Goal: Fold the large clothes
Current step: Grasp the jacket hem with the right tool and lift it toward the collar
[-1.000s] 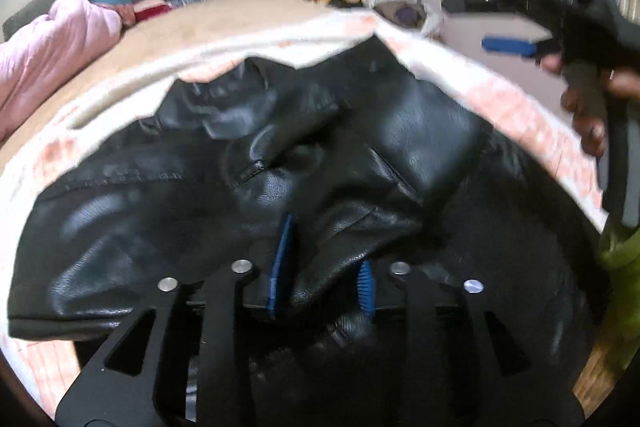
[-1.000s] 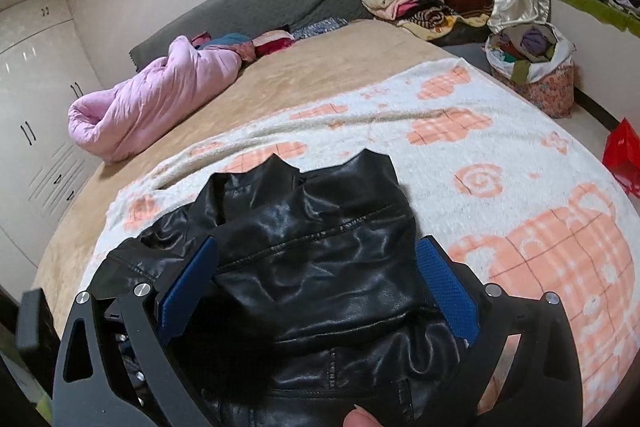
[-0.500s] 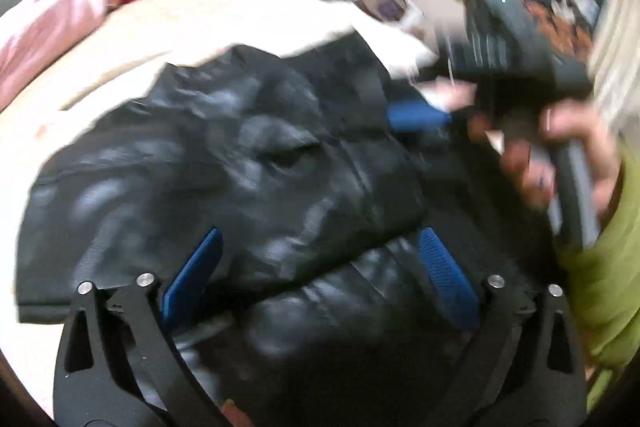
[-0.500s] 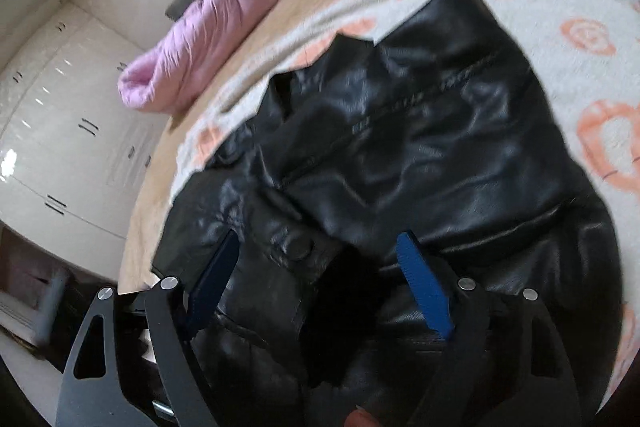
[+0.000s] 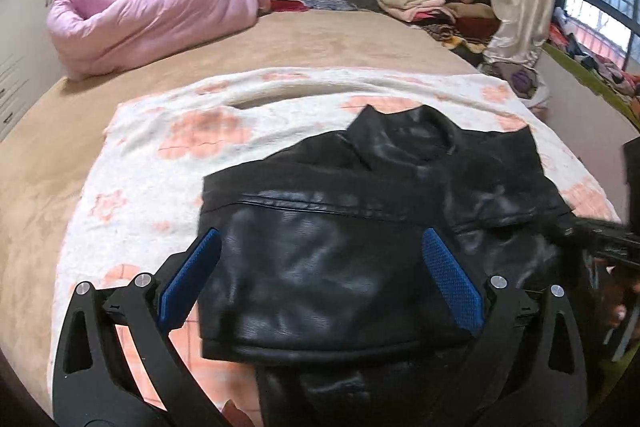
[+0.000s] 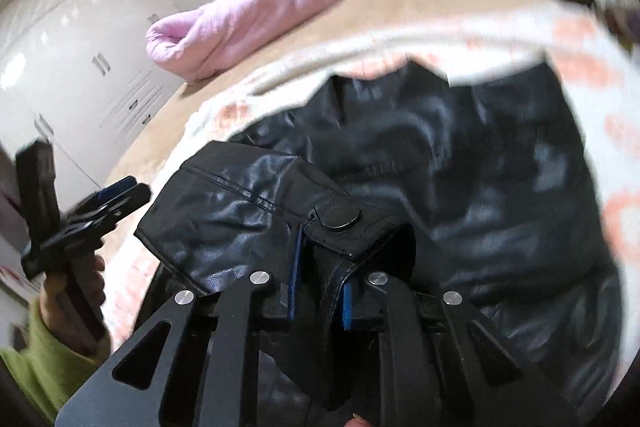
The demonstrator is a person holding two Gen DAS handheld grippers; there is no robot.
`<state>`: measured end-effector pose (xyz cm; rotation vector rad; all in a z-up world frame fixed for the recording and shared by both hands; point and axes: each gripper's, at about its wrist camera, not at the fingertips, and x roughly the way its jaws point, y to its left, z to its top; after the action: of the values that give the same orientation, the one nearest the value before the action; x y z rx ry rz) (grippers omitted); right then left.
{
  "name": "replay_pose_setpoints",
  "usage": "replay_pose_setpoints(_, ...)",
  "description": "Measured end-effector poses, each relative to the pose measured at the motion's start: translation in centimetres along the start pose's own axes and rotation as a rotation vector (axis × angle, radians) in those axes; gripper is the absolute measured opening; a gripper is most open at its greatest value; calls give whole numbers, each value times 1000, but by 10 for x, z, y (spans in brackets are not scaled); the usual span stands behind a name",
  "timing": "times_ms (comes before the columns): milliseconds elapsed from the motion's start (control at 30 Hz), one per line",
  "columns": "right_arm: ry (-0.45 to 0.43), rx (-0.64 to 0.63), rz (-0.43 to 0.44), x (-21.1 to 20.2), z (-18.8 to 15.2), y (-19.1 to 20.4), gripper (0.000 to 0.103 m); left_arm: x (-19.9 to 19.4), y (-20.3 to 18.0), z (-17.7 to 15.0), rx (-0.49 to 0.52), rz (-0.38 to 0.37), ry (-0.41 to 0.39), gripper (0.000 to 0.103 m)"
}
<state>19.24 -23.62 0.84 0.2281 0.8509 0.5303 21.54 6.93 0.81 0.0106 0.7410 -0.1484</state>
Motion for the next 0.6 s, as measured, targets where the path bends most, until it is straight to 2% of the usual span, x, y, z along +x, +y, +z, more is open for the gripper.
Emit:
replay_pose_setpoints(167, -104, -192, -88, -26, 29, 27, 13, -1, 7, 6, -2, 35, -22, 94)
replay_pose_setpoints(300, -179, -297, -173, -51, 46, 31, 13, 2, 21, 11, -7, 118, -47, 94)
replay_pose_setpoints(367, -205, -342, -232, -59, 49, 25, 13, 5, 27, 12, -35, 104, -44, 94)
replay_pose_setpoints(500, -204, -292, -306, -60, 50, -4, 13, 20, 30, 13, -90, 79, -30, 93)
replay_pose_setpoints(567, -172, -261, -323, -53, 49, -19, 13, 25, 28, 13, -104, 58, -29, 86)
replay_pose_setpoints(600, -155, -246, -324, -50, 49, -24, 13, 27, 25, 13, -106, 33, -31, 77)
